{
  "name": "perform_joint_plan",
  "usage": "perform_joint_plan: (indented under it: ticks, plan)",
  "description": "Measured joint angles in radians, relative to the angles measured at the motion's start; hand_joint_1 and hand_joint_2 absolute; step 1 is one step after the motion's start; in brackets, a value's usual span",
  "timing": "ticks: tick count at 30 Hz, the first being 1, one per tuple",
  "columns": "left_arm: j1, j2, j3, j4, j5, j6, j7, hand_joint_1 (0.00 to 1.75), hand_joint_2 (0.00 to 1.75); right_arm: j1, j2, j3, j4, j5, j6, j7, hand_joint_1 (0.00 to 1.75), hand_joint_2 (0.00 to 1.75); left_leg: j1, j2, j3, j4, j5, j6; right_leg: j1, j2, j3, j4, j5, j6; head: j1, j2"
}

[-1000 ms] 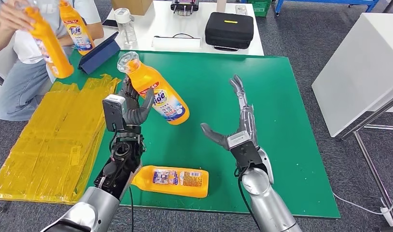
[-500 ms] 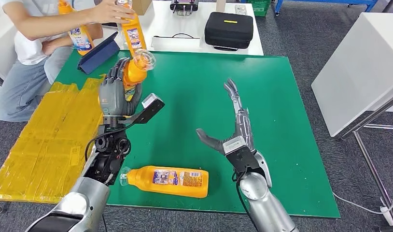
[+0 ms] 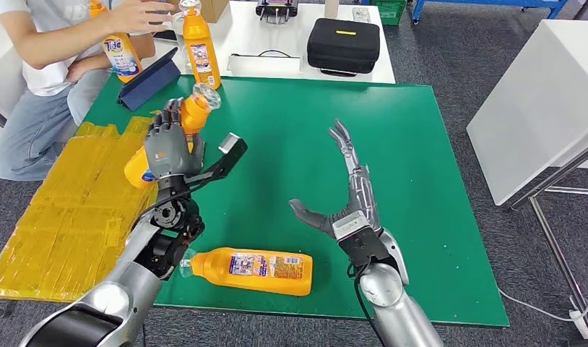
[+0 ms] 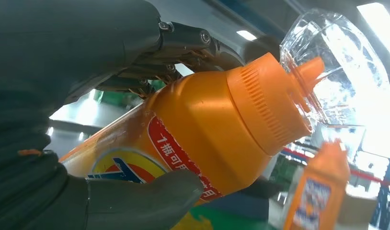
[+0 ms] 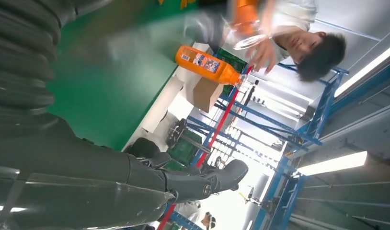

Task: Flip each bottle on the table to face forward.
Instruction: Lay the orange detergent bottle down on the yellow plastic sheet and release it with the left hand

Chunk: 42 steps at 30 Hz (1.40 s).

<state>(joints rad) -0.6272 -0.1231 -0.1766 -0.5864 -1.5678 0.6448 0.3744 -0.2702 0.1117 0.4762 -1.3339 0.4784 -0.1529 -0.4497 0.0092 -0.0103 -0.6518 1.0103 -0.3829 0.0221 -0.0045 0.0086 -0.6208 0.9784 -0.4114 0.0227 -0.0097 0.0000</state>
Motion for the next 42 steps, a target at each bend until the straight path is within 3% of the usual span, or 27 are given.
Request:
perform_joint_plan:
  ticks: [4,8,20,32,33,37,39,42]
  plan:
    - [-0.015,0.036,-0.141,0.096,-0.001,-0.077,0.097,1.75,1.75,0.011,-0.008,0.001,-0.012,0.002,0.013,-0.002,0.0,1.75,0.0,0.001,0.0,0.0,0.0,0.0,0.0,0.001,0.0,0.0,0.0,0.0,0.0,0.0]
    - [-0.015,0.07,-0.222,0.161,-0.001,-0.171,0.151,1.75,1.75,0.034,-0.016,0.001,-0.036,0.016,0.026,-0.004,0.0,1.75,0.0,0.001,0.0,0.0,0.0,0.0,0.0,0.001,-0.001,0.0,0.0,0.0,0.0,0.0]
    - [0.011,0.127,-0.386,0.256,-0.002,-0.345,0.234,1.75,1.75,0.128,-0.036,-0.02,-0.132,0.063,0.025,0.0,0.0,1.75,0.0,0.001,0.0,0.0,-0.001,-0.001,0.0,0.001,-0.001,0.0,0.0,0.0,0.0,0.0]
    - [0.016,0.143,-0.451,0.287,-0.002,-0.397,0.263,1.75,1.75,0.175,-0.037,-0.041,-0.177,0.089,0.026,0.001,0.0,1.75,0.0,0.001,0.0,0.0,-0.001,-0.001,0.0,0.001,-0.001,0.0,0.0,0.0,0.0,0.0]
    - [0.016,0.144,-0.453,0.289,-0.002,-0.397,0.265,1.7,1.75,0.178,-0.037,-0.042,-0.18,0.09,0.027,0.001,0.0,1.75,0.0,0.001,0.0,0.0,-0.001,-0.001,0.0,0.001,-0.001,0.0,0.0,0.0,0.0,0.0]
    - [0.016,0.147,-0.459,0.291,-0.002,-0.394,0.271,0.0,1.75,0.185,-0.036,-0.047,-0.186,0.097,0.031,0.001,0.0,1.75,0.0,0.001,0.0,0.0,-0.001,-0.001,0.0,0.001,-0.001,0.0,0.0,0.0,0.0,0.0]
    - [0.02,0.148,-0.454,0.292,0.007,-0.352,0.275,0.0,1.75,0.189,-0.035,-0.052,-0.189,0.106,0.037,0.001,0.0,1.75,0.0,0.001,0.0,0.0,-0.001,-0.001,0.0,0.001,-0.001,0.0,0.0,0.0,0.0,0.0]
    - [0.033,0.145,-0.4,0.285,0.075,-0.155,0.223,0.0,1.75,0.198,-0.03,-0.06,-0.198,0.125,0.045,0.007,0.0,1.75,0.0,0.001,0.0,0.0,-0.001,-0.001,0.0,0.001,-0.001,0.0,0.0,0.0,0.0,0.0]
